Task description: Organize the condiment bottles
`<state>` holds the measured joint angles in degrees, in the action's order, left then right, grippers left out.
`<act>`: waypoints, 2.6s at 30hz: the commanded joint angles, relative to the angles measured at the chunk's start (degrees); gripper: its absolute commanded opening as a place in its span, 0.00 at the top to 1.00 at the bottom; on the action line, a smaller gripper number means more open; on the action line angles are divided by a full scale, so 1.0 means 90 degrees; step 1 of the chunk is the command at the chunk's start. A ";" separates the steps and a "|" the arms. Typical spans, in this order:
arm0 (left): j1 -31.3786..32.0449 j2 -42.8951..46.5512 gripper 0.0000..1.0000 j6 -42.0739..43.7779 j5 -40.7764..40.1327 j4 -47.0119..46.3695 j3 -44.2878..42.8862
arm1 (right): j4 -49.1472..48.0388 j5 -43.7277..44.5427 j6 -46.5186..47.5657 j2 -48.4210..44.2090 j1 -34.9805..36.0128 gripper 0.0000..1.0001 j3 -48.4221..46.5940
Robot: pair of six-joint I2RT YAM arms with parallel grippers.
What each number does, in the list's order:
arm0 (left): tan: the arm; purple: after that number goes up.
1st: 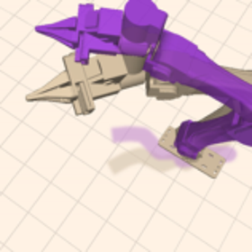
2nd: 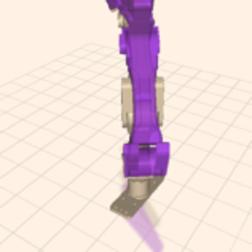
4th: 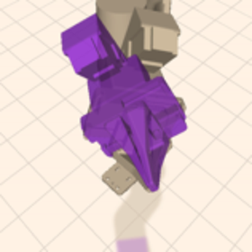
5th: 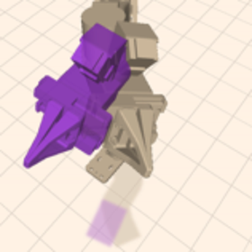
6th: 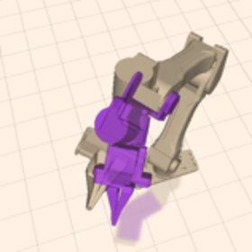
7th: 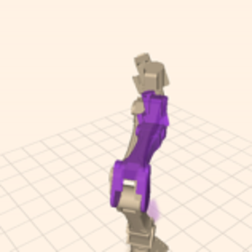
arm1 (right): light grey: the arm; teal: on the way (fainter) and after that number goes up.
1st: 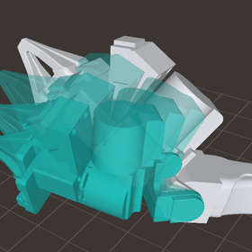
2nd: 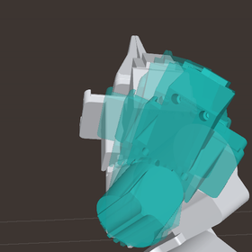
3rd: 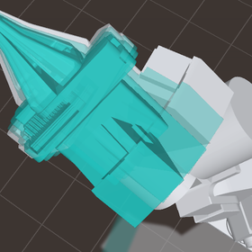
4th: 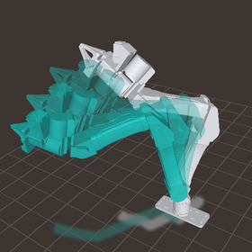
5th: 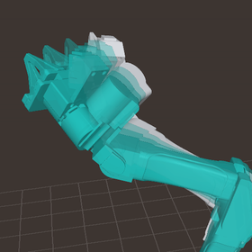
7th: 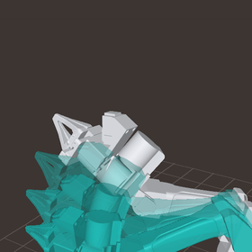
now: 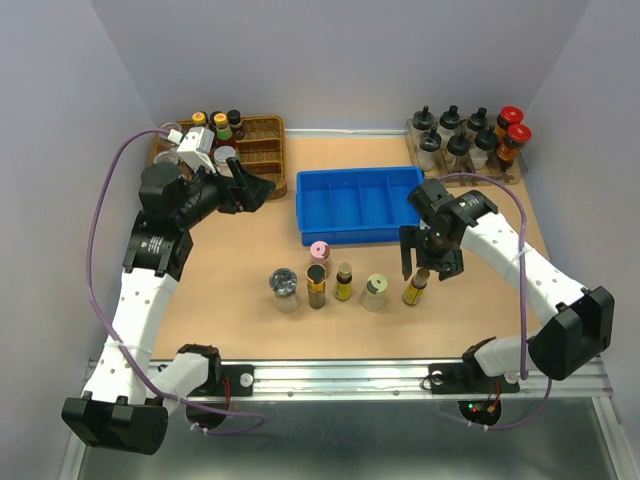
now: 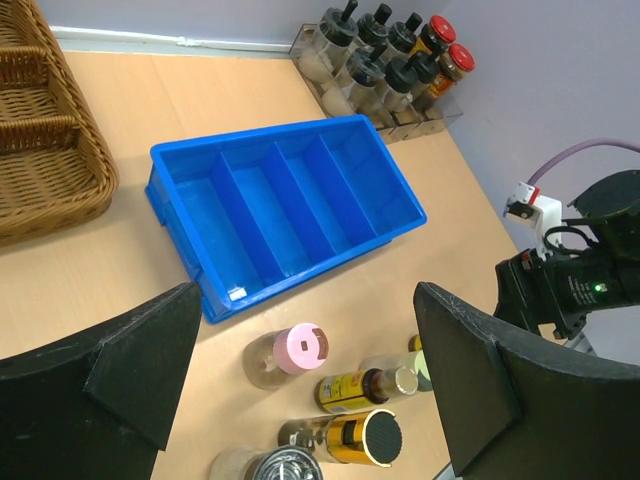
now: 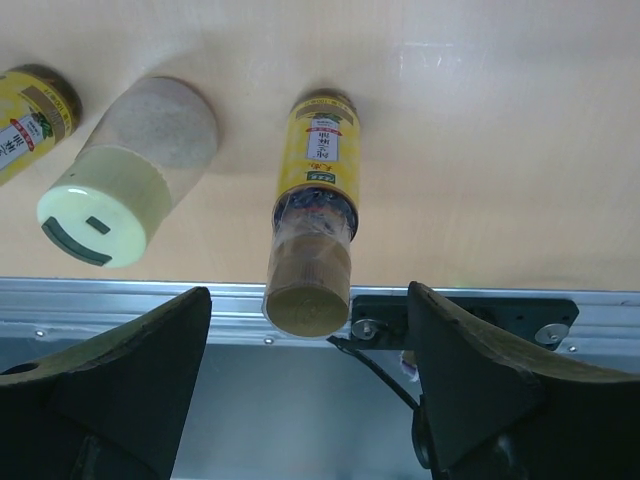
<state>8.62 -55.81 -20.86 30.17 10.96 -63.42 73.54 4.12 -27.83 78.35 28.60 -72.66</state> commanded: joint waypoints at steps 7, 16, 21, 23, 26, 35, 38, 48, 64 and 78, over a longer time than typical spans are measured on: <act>0.0028 0.0117 0.01 0.0033 0.0046 -0.0232 -0.0014 | -0.0612 0.0040 -0.0130 -0.0053 0.0055 0.26 0.0446; 0.0028 0.0176 0.01 -0.0016 0.0036 -0.0261 0.0084 | -0.0876 0.0118 -0.0159 0.0074 0.0055 0.80 0.0535; 0.0028 0.0225 0.01 0.0013 -0.0022 -0.0232 0.0074 | -0.0564 0.0333 -0.0149 0.0035 0.0055 1.00 0.0077; 0.0028 0.0215 0.01 0.0023 -0.0013 -0.0222 0.0045 | -0.0253 0.0469 -0.0120 0.0064 0.0055 1.00 -0.0323; 0.0028 0.0186 0.01 0.0043 -0.0003 -0.0222 -0.0024 | 0.0216 0.0675 0.0055 0.0336 0.0055 1.00 -0.1804; 0.0028 0.0108 0.01 0.0111 -0.0022 -0.0124 -0.0180 | 0.0560 0.1191 0.0437 0.2376 -0.0111 1.00 -0.6113; 0.0028 0.0098 0.01 0.0140 -0.0032 -0.0105 -0.0209 | 0.0404 0.1533 0.0446 0.2993 -0.0287 1.00 -0.6787; 0.0028 0.0078 0.01 0.0238 -0.0091 -0.0124 -0.0151 | -0.1383 0.1535 0.0592 0.3773 -0.1263 1.00 -0.6642; 0.0028 0.0274 0.01 0.0287 -0.0237 -0.0095 0.0093 | -0.1716 0.0635 0.0895 0.3951 -0.1488 1.00 -0.5794; 0.0028 0.0381 0.01 0.0179 -0.0276 -0.0027 0.0210 | -0.1852 0.0812 0.0866 0.4820 -0.1664 1.00 -0.5774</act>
<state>8.62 -54.22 -19.40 27.73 11.79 -62.19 61.01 11.44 -20.51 120.14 14.66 -122.91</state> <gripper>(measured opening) 0.986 0.395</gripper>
